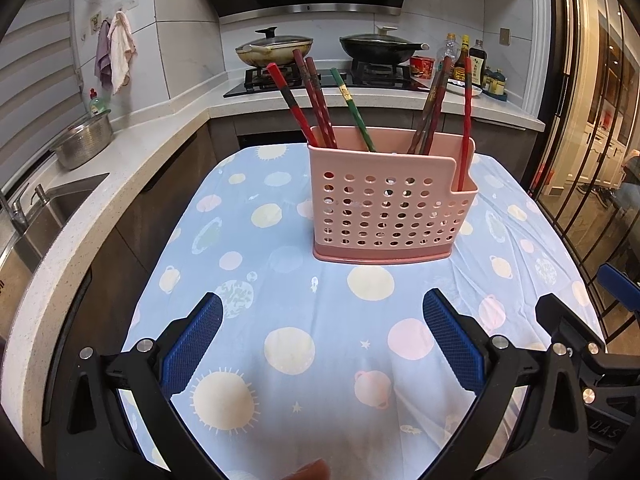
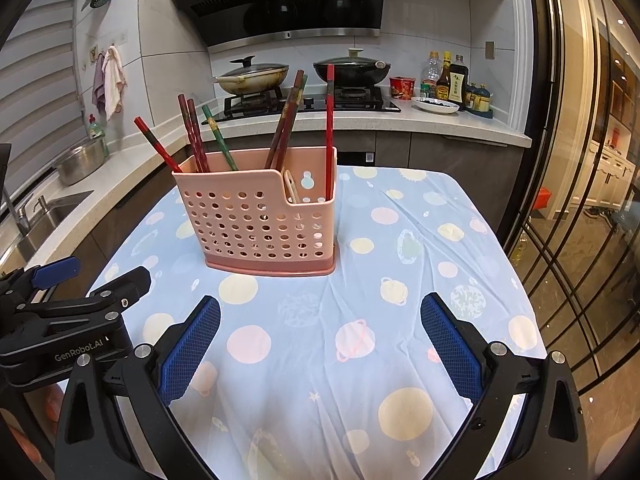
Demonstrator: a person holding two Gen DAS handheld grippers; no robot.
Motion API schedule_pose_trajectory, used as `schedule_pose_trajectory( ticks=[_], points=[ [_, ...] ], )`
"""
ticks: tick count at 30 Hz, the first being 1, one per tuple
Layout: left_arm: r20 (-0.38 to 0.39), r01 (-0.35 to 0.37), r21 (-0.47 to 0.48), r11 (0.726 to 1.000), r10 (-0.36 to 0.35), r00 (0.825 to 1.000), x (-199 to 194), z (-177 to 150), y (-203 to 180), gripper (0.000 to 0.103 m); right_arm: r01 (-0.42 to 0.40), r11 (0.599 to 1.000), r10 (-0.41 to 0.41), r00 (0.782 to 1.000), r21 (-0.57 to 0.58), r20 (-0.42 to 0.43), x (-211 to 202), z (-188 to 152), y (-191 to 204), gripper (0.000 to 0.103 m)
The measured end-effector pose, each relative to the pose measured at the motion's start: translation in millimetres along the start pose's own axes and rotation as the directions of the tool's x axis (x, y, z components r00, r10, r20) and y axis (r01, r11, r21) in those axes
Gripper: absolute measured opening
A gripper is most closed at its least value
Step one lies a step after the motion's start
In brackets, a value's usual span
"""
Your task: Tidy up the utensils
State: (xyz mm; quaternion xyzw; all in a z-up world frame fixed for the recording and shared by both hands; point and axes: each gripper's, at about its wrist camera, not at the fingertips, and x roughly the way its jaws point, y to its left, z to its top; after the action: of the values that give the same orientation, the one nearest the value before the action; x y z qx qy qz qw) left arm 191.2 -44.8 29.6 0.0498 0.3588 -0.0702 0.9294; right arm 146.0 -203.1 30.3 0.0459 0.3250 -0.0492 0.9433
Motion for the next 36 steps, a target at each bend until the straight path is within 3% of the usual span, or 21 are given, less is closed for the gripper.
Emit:
schedule_pose_trajectory(
  ticks=[36],
  points=[
    [-0.023,-0.021,0.010,1.000,0.021,1.000,6.0,-4.8,-5.6,0.096,-0.003,1.000,0.003,1.000,-0.002,-0.029,7.2,-4.1,1.9,0.096]
  ],
)
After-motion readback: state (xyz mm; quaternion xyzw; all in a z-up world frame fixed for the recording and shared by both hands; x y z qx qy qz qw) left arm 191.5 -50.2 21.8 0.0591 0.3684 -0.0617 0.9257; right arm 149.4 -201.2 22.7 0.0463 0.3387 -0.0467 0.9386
